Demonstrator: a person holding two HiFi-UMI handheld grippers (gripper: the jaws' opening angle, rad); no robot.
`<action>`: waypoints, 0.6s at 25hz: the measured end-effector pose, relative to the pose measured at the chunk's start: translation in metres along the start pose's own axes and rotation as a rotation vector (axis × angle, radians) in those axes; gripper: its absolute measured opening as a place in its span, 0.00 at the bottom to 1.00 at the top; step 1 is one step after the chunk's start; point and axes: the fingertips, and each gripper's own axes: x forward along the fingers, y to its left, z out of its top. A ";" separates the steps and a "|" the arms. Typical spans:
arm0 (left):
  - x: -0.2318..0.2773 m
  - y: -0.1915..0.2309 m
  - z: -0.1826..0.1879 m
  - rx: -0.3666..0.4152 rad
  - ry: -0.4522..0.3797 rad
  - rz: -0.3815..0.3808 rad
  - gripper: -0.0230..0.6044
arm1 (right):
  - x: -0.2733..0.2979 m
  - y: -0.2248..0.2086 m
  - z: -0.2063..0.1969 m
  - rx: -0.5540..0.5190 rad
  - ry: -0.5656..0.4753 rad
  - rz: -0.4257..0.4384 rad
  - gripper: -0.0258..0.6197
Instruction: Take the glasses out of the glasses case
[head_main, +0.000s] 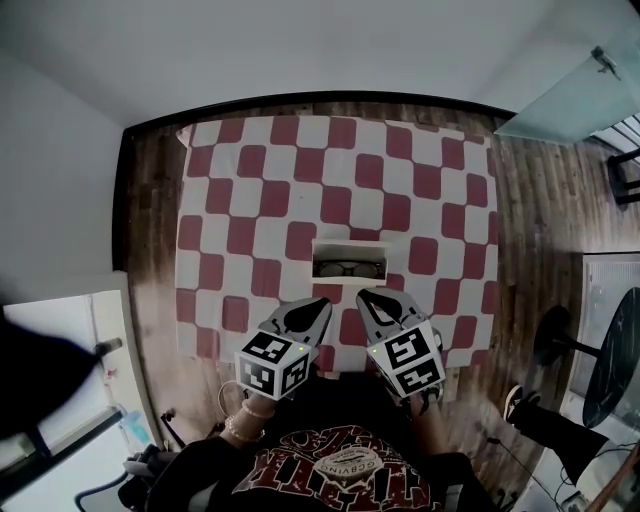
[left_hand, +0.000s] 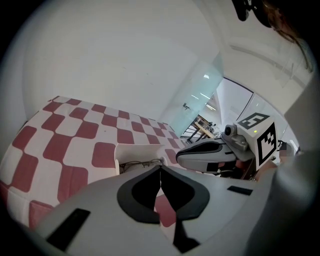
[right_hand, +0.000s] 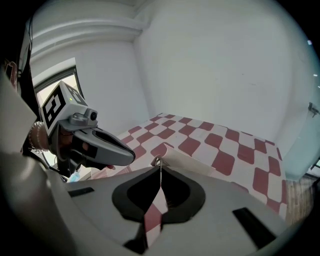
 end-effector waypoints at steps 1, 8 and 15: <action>0.001 0.001 -0.002 -0.004 0.003 0.000 0.05 | 0.002 -0.001 -0.002 0.000 0.006 -0.005 0.07; 0.002 0.007 -0.010 -0.035 0.014 0.001 0.05 | 0.019 -0.010 -0.009 -0.098 0.031 -0.064 0.07; 0.004 0.012 -0.016 -0.036 0.010 0.012 0.05 | 0.038 -0.011 -0.015 -0.190 0.093 -0.058 0.07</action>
